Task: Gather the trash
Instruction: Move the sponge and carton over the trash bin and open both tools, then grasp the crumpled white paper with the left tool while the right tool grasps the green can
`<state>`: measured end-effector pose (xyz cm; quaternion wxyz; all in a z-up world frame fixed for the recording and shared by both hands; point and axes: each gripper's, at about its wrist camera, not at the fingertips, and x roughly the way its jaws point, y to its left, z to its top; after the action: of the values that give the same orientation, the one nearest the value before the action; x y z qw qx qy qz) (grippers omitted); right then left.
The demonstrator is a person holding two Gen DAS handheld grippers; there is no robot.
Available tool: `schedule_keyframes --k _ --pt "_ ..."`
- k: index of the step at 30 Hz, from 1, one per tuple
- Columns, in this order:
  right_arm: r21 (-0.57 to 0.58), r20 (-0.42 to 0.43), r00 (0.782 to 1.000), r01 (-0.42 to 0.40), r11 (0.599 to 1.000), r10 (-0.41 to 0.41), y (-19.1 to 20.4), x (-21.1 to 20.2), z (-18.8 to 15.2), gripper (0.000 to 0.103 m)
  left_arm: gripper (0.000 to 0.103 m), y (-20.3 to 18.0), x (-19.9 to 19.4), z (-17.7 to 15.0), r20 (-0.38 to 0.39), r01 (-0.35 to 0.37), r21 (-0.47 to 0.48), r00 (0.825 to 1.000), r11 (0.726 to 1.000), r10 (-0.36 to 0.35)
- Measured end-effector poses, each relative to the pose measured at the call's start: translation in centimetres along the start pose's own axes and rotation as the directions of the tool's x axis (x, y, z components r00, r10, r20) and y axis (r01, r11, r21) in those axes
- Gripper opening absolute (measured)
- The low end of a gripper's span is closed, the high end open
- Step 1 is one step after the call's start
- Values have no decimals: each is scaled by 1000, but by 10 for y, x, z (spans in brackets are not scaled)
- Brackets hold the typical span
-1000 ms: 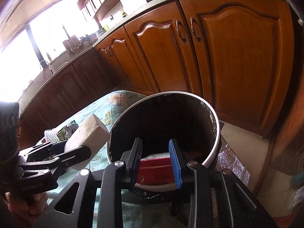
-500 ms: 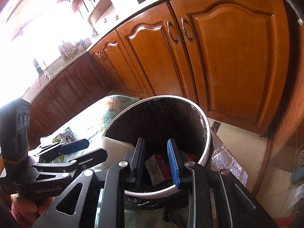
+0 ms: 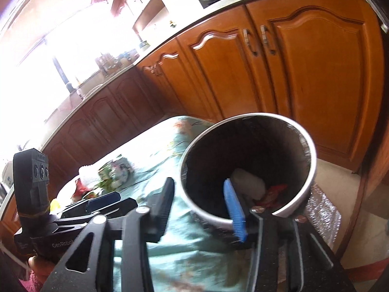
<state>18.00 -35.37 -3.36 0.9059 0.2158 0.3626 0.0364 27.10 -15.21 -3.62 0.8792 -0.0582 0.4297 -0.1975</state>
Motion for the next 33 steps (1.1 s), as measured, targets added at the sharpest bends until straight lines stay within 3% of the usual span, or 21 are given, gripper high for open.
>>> schedule_keyframes --k 11,15,18,25,29,33 --pt "-53 -102 983 -162 985 156 67 35 -35 76 73 68 -73 -51 51 -125 -125 990 984 133" --pt "-82 -114 976 -194 978 184 91 45 -43 81 73 90 -96 -65 59 -159 -191 983 969 173" --pt "-95 -127 973 -208 974 195 107 55 -47 91 73 106 -110 -72 67 -182 -233 977 955 203" --pt "-140 -122 971 -220 965 204 135 71 -50 91 73 143 -132 -83 75 -224 -328 962 918 262" --pt "-173 -227 953 -241 955 200 154 94 -55 91 73 160 -137 -84 71 -242 -367 955 898 287" --pt "-198 -253 949 -241 950 188 168 110 -58 90 73 174 -134 -78 64 -246 -385 954 889 292"
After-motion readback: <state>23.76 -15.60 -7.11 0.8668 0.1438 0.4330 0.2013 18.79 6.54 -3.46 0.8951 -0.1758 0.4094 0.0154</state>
